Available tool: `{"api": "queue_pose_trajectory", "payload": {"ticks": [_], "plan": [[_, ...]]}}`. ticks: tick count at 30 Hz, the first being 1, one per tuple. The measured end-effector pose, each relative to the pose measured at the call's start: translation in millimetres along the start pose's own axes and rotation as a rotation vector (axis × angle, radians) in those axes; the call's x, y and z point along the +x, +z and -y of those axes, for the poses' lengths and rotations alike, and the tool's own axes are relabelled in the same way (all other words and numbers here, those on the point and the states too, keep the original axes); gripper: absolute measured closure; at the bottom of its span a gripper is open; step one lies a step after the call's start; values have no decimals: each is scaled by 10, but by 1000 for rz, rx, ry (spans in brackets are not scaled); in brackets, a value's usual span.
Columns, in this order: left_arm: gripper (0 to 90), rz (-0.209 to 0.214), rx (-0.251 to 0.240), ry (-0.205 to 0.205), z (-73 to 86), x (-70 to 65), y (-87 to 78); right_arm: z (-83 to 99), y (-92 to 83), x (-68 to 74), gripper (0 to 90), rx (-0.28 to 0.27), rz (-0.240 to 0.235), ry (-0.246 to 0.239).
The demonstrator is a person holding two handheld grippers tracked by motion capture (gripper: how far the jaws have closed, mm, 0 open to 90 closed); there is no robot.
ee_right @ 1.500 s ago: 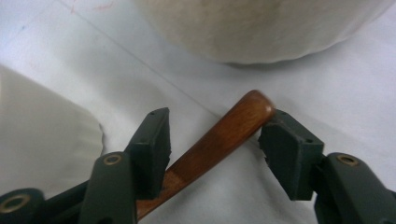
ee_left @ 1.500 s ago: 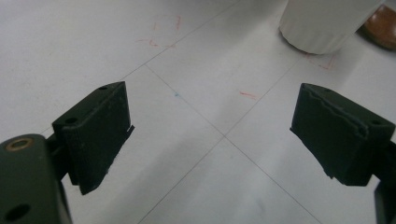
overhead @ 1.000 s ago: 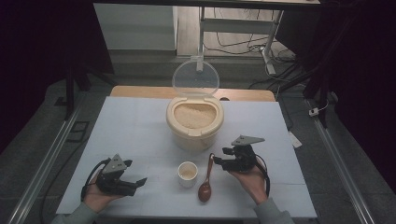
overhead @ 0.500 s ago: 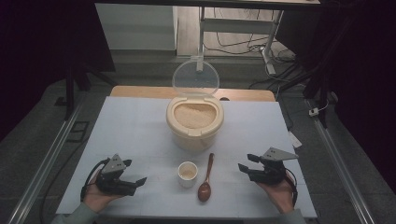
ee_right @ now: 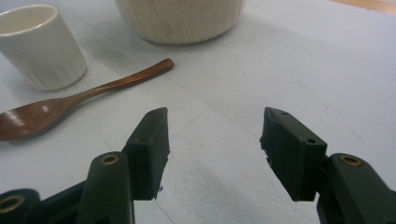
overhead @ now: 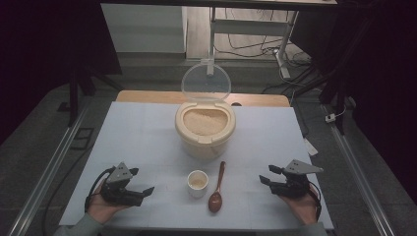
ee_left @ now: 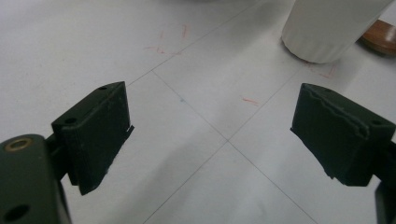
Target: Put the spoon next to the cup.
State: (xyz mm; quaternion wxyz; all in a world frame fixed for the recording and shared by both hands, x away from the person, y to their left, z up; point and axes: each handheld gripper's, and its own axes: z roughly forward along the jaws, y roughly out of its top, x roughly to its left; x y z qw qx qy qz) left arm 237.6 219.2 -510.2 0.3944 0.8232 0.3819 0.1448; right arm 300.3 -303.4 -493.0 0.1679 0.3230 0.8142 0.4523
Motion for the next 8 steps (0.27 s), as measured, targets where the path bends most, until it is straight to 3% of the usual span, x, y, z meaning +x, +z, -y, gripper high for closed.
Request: {"api": "queue_pose_trajectory", "payload": {"ticks": [8], "plan": [[116,-3,-4,-4,1,6,-4,1,11,38,413,6,-12,-30]]}}
